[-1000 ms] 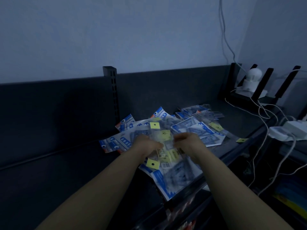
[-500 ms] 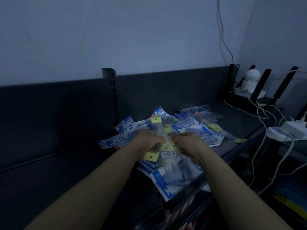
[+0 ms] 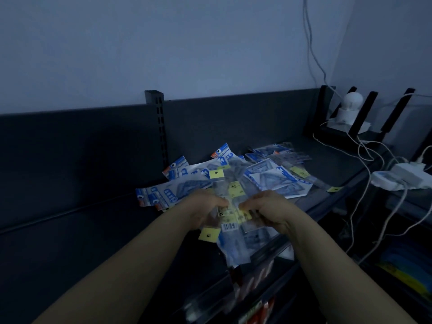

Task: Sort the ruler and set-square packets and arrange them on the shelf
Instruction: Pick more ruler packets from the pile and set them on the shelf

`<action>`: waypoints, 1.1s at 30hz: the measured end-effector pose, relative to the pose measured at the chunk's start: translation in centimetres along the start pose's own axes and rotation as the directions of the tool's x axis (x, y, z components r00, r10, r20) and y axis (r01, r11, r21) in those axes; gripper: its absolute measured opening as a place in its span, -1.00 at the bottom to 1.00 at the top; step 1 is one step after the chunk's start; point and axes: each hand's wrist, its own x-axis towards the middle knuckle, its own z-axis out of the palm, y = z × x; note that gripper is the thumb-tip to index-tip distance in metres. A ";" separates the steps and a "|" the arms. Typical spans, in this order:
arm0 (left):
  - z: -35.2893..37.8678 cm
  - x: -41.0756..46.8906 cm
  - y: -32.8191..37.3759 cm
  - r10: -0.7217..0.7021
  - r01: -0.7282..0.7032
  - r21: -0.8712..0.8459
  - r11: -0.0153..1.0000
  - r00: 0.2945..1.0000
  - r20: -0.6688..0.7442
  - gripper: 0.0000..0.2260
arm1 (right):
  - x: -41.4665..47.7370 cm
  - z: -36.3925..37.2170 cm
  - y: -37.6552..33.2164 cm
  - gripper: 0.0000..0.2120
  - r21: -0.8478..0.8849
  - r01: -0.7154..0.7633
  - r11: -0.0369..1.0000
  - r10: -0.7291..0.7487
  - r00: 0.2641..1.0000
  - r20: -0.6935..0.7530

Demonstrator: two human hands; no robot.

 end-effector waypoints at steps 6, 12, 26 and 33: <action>-1.5 -1.5 -0.9 0.014 -0.013 -0.034 0.999 0.999 0.047 -0.85 | -2.4 1.9 1.0 -0.87 0.037 -0.036 0.999 0.035 0.999 0.031; -2.1 -3.6 -2.1 0.028 -0.035 0.040 0.999 0.985 0.172 -0.88 | -4.2 4.1 1.0 -0.85 -0.094 0.000 0.996 -0.012 0.991 -0.132; -1.2 -8.2 -2.1 0.227 -0.224 -0.035 0.974 0.960 0.163 -0.88 | -10.3 6.8 1.3 -0.86 0.152 0.192 0.970 -0.082 0.838 -0.539; -4.4 -10.7 -3.7 0.307 -0.311 0.008 0.950 0.940 0.148 -0.79 | -11.1 11.2 1.2 -0.90 0.212 0.201 0.956 -0.086 0.888 -0.452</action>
